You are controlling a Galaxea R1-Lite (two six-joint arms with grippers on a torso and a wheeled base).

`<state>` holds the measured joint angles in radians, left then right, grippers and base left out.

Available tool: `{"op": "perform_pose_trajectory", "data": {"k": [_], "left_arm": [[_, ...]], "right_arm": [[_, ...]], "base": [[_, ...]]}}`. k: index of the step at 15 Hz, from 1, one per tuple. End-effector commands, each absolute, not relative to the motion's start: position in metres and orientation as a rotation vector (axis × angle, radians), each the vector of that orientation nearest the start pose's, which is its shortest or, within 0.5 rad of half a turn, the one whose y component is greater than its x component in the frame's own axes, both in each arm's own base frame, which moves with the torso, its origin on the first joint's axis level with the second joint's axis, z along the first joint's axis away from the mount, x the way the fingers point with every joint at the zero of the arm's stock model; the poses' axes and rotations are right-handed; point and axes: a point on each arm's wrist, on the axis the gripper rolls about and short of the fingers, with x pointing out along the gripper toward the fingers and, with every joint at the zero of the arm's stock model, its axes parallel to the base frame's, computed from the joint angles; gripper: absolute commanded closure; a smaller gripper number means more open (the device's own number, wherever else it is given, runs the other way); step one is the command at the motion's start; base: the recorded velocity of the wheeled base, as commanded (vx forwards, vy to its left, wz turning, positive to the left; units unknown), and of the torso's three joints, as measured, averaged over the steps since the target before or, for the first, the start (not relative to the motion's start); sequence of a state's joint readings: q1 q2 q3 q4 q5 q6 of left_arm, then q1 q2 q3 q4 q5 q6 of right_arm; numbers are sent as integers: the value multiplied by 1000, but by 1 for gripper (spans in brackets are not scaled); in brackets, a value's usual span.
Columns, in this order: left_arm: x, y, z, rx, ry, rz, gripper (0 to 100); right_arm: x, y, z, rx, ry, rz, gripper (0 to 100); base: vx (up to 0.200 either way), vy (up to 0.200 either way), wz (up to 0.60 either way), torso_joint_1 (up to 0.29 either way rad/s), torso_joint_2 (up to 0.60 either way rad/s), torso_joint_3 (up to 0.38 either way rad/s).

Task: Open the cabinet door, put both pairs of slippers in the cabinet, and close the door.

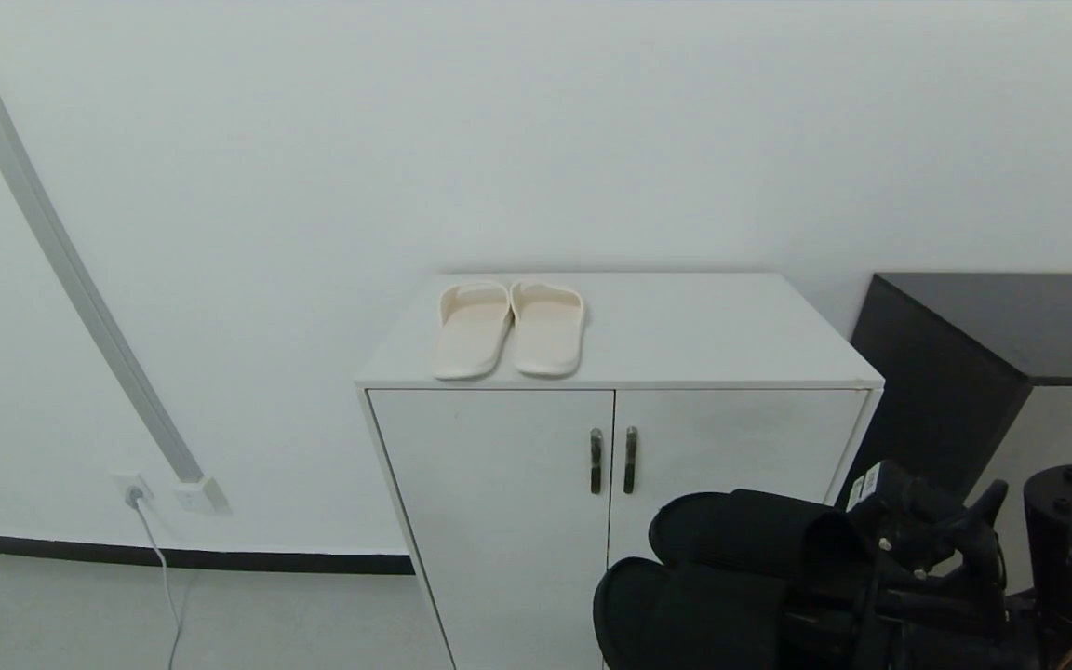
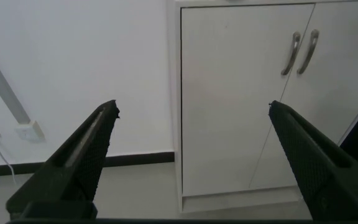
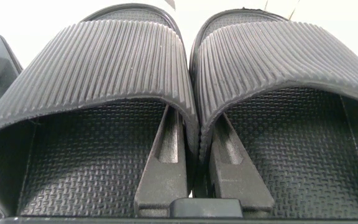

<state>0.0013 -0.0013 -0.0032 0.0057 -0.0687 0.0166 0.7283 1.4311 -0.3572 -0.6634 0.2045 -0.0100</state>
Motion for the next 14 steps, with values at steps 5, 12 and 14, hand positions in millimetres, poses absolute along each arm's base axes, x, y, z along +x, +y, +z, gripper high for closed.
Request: {"op": "perform_pose_trajectory", "data": {"k": [5, 12, 14], "left_arm": [[-23, -2, 76, 17, 2, -68, 0], [-23, -2, 76, 17, 2, -68, 0], [-23, -2, 76, 17, 2, -68, 0]], "right_arm": [[146, 137, 137, -124, 412, 923, 100], [146, 137, 135, -131, 419, 925, 100], [146, 136, 135, -139, 415, 927, 100]], "base": [[0, 0, 0, -205, 520, 315], [0, 0, 0, -163, 489, 320], [0, 0, 0, -139, 466, 342]]}}
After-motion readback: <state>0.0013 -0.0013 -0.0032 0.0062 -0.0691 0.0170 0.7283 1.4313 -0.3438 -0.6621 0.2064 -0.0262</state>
